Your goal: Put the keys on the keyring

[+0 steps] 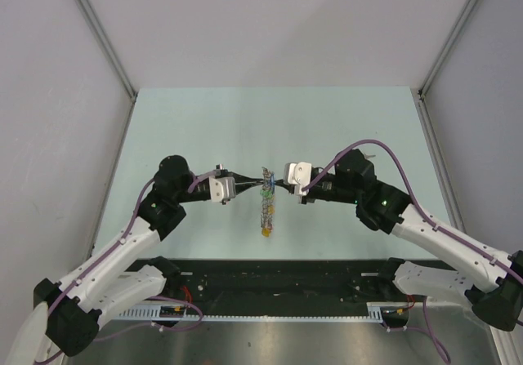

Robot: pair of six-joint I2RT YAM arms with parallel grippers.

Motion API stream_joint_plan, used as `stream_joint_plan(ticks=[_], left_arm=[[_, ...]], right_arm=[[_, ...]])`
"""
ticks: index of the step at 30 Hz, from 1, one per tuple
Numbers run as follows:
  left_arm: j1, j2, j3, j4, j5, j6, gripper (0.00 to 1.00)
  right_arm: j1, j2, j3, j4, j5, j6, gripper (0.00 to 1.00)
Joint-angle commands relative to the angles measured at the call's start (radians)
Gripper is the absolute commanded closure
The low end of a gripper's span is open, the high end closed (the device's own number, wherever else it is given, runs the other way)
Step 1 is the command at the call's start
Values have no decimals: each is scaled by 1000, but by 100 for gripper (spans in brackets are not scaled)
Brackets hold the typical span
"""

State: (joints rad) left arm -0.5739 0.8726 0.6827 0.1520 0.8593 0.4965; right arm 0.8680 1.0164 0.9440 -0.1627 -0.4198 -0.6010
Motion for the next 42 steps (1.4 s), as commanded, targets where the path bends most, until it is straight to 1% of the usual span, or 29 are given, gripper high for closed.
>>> stream_joint_plan(ticks=[1, 28, 42], left_arm=[[-6, -3, 11, 52, 4, 5, 100], [-15, 0, 23, 24, -17, 10, 100], [-18, -3, 23, 27, -11, 7, 100]], right_arm=[[25, 1, 55, 28, 52, -28, 100], [75, 13, 87, -1, 81, -63, 100], [80, 37, 98, -21, 98, -69, 100]])
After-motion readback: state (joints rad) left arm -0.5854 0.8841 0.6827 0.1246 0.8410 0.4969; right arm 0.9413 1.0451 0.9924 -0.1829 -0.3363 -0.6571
